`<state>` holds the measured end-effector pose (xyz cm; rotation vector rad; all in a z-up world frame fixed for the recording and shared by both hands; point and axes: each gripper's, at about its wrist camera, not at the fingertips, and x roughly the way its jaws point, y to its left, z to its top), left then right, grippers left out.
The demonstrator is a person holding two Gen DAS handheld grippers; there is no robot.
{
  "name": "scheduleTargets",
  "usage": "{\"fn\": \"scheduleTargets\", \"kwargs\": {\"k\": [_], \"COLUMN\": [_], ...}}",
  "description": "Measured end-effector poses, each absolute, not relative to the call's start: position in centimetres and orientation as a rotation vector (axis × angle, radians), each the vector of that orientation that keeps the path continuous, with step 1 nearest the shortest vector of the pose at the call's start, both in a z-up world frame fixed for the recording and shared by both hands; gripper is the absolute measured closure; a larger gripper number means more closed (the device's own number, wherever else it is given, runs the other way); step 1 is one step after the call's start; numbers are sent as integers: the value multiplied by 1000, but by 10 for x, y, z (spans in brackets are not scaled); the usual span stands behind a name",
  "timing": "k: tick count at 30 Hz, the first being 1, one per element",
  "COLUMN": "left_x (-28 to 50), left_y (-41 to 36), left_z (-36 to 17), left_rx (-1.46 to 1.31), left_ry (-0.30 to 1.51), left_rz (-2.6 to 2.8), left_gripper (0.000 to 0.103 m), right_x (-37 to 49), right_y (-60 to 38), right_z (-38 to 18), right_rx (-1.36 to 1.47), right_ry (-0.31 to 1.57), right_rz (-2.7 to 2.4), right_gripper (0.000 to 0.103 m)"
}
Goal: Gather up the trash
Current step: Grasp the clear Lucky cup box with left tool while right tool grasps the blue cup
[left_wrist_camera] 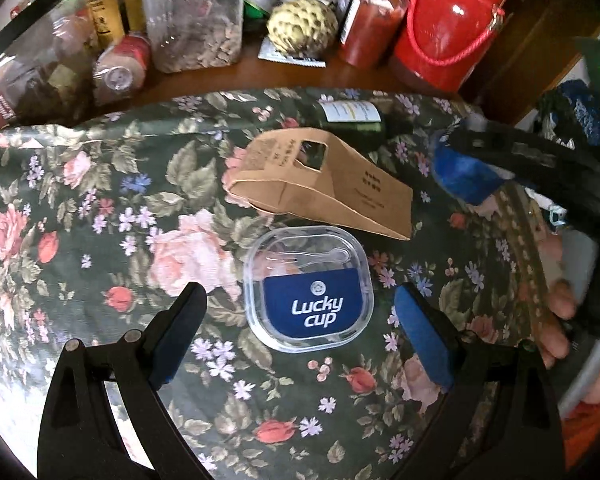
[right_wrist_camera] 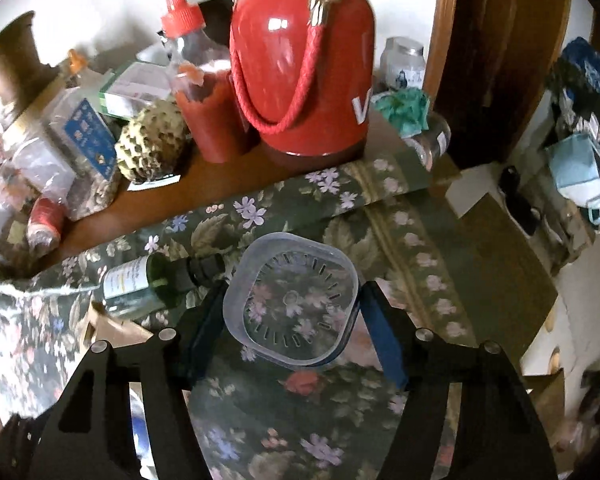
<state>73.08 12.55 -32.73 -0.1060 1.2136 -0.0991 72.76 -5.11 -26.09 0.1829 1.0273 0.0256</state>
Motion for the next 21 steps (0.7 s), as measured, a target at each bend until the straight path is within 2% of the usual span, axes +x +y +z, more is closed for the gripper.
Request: {"fn": "scheduleTargets", "kwargs": {"k": [10, 16, 18, 21], "left_x": [743, 748, 746, 743], "left_y": [109, 103, 102, 100], "left_z": [-349, -352, -350, -346], "left_rx": [-27, 4, 13, 31], "left_ry": [1239, 1206, 1188, 1171], "left_rz": [-14, 24, 15, 9], "left_gripper": [8, 17, 26, 27], "right_x": [686, 668, 663, 651], "right_y": [-88, -105, -108, -111], "right_z": [-243, -232, -227, -218], "right_rx": [213, 225, 237, 223], "right_ry": [1020, 1006, 1002, 987], "right_rz": [25, 32, 49, 66], "right_gripper": [41, 41, 41, 42]}}
